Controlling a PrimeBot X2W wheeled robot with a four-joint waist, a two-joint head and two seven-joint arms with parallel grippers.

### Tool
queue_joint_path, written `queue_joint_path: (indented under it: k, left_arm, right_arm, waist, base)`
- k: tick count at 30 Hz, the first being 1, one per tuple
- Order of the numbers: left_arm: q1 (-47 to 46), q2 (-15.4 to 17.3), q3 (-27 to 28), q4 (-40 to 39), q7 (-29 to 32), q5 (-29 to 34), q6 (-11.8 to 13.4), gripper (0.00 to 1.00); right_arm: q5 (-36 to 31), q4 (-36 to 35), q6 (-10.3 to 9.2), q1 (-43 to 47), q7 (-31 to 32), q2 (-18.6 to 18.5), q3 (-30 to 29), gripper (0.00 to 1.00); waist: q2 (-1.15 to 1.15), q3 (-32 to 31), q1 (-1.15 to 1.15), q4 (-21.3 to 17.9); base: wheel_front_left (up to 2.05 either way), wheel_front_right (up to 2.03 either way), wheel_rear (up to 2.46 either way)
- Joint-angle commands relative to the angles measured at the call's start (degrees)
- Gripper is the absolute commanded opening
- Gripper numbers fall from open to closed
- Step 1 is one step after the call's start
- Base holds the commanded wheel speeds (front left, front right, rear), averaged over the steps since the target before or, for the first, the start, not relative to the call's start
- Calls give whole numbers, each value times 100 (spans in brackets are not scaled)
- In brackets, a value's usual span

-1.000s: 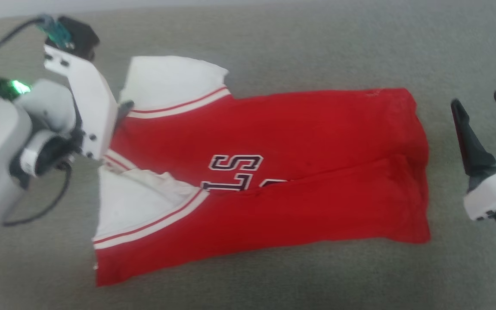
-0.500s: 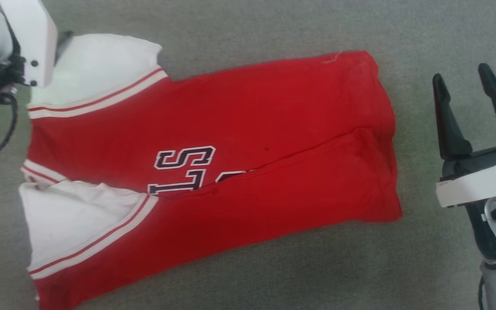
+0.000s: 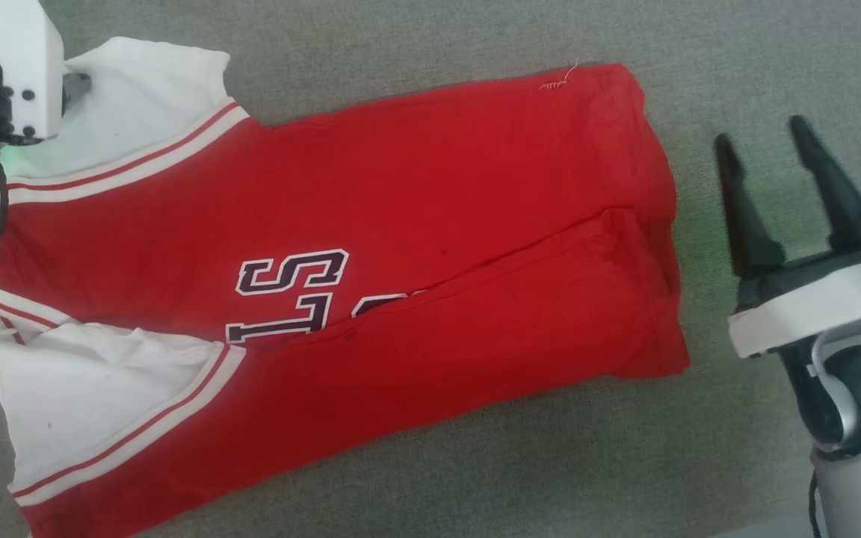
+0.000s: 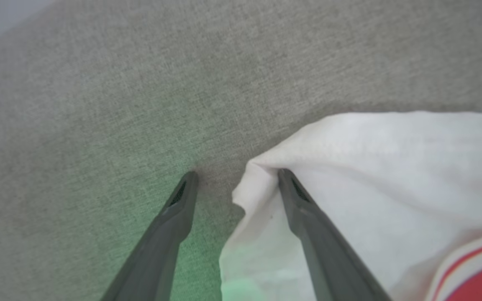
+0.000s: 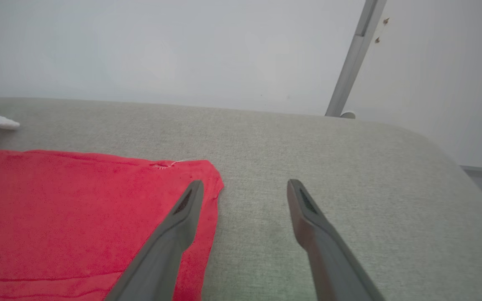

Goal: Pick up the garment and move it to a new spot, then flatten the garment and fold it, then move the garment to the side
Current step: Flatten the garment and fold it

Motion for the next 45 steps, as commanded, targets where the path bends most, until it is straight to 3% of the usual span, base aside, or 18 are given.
queue_joint_path:
  k: [1,2,12,16,27,28,29,35,45]
  left_arm:
    - [214,-77,-65,215,121,-102,30,12]
    - [248,-110,-61,269,165,-149,31,0]
    - [171,-379,-99,469,102,-211,-111,0]
    - [48,-521,-105,509,35,-193,-160,0]
    - [-135,-773,-109,745,-161,-174,-259,0]
    - [-143,-785,-109,766,-195,-175,-277,0]
    - [-148,-799,-102,780,-223,-179,-282,0]
    - [-195,-910,-67,870,-465,-181,-377,0]
    - [-441,-1075,-137,707,-648,-100,-557,0]
  right_arm:
    - [99,-12,-9,-66,157,-18,94,100]
    - [160,-16,-10,-108,262,-19,104,100]
    - [663,311,-8,-1000,2021,-292,443,100]
    - [909,789,-8,-1648,2748,-442,675,100]
    - [1575,2720,-6,-3028,4011,-518,1553,100]
    - [1596,2875,-6,-3100,4135,-544,1642,44]
    - [1618,2987,-6,-3148,4237,-563,1729,0]
    - [1612,3280,-11,-3362,4224,-696,1797,0]
    - [1671,2825,-10,-3109,3777,-1193,1906,0]
  waist:
    - [0,31,0,-9]
    - [0,41,0,-11]
    - [0,90,0,110]
    - [0,121,0,214]
    - [0,231,0,422]
    - [0,233,0,431]
    - [0,233,0,442]
    - [0,116,0,571]
    - [0,-450,0,1021]
  base:
    - [0,0,0]
    - [0,0,0]
    - [0,0,0]
    - [0,0,0]
    - [0,0,0]
    - [0,0,0]
    - [0,0,0]
    - [0,0,0]
    - [0,0,0]
